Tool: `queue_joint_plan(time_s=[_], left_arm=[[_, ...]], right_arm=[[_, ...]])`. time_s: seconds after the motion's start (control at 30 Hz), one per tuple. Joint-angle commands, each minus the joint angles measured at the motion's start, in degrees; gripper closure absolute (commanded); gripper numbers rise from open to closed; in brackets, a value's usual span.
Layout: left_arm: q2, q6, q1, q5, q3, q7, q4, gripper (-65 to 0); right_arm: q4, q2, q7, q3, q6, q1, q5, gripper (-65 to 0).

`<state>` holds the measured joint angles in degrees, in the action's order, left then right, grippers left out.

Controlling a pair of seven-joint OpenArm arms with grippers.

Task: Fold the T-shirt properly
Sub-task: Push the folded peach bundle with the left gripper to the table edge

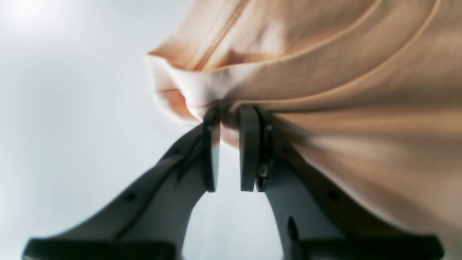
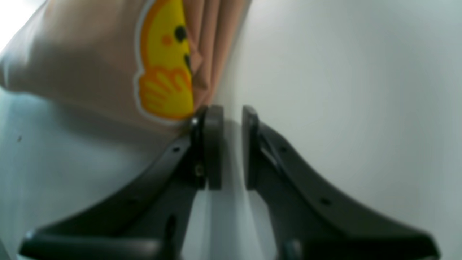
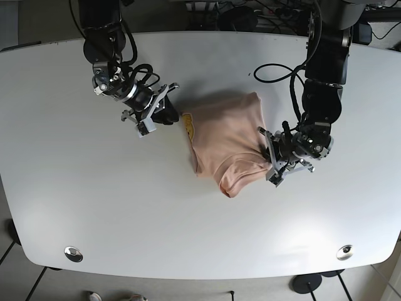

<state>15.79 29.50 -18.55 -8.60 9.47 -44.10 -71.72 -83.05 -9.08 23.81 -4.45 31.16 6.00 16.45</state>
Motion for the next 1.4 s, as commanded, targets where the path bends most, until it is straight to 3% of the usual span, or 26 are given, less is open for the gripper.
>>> queue_joint_plan(time_s=[0.03, 0.17, 0.27, 0.4, 0.57, 0.67, 0.8, 0.97, 1.1, 1.17, 1.27, 1.4], left_arm=[[2.1, 0.26, -1.72, -0.76, -0.73, 0.45, -7.71, -8.8], [1.22, 0.26, 2.5, -0.85, -0.73, -7.82, -22.47, -8.6], [-2.21, -0.09, 11.2, -0.5, -0.64, -9.4, -34.17, -8.6], [-7.92, -0.18, 19.2, -0.5, -0.64, -9.4, -37.24, -8.6], [-8.45, -0.18, 23.78, -0.5, -1.08, -9.13, -37.6, -8.2], [-8.36, -0.18, 25.1, -0.41, -6.09, -9.05, -36.45, -8.2], [-8.1, 0.26, 24.83, -0.76, -13.91, -8.96, -27.66, -8.3], [-8.01, 0.26, 24.74, -0.5, -14.35, -5.18, -22.74, -8.5], [-8.1, 0.26, 24.83, -0.76, -14.35, -5.0, -22.56, -8.3], [-8.1, 0.26, 24.92, -0.76, -14.35, -5.09, -28.28, -8.3], [-8.28, 0.0, 24.83, -0.59, -14.35, -9.22, -37.95, -8.8], [-8.98, -2.29, 19.91, -0.5, -14.27, -11.77, -40.32, -8.9]], right_arm=[[-7.55, -0.37, 0.23, 0.27, 0.18, 1.25, 0.48, -8.7], [-17.75, -0.54, 9.73, 0.01, 0.18, 0.02, 0.83, -8.7], [-19.77, 4.29, 14.74, -0.17, 0.36, -3.85, 0.48, -8.7], [-12.91, 7.46, 16.32, -1.4, 0.54, -8.94, 0.48, -8.7], [-1.92, 7.81, 13.33, -5.44, 0.27, -12.9, 0.39, -8.7], [3.27, 7.46, 8.76, -5.18, 0.27, -13.08, 0.39, -8.7], [5.81, 3.94, 7.26, -5.0, 0.54, -13.87, 0.83, -8.7], [6.25, 2.18, 5.68, -5.0, 0.62, -13.16, 0.92, -8.7], [3.7, 2.27, 6.12, -5.0, 0.62, -12.55, 0.92, -8.6], [-2.45, 2.27, 6.21, -5.0, 0.27, -10.0, 0.92, -8.6], [-11.59, 2.18, 12.54, -4.3, 0.27, -8.86, 0.92, -8.6], [-16.87, 3.32, 17.55, 2.56, 0.54, -7.89, 0.92, -8.6]])
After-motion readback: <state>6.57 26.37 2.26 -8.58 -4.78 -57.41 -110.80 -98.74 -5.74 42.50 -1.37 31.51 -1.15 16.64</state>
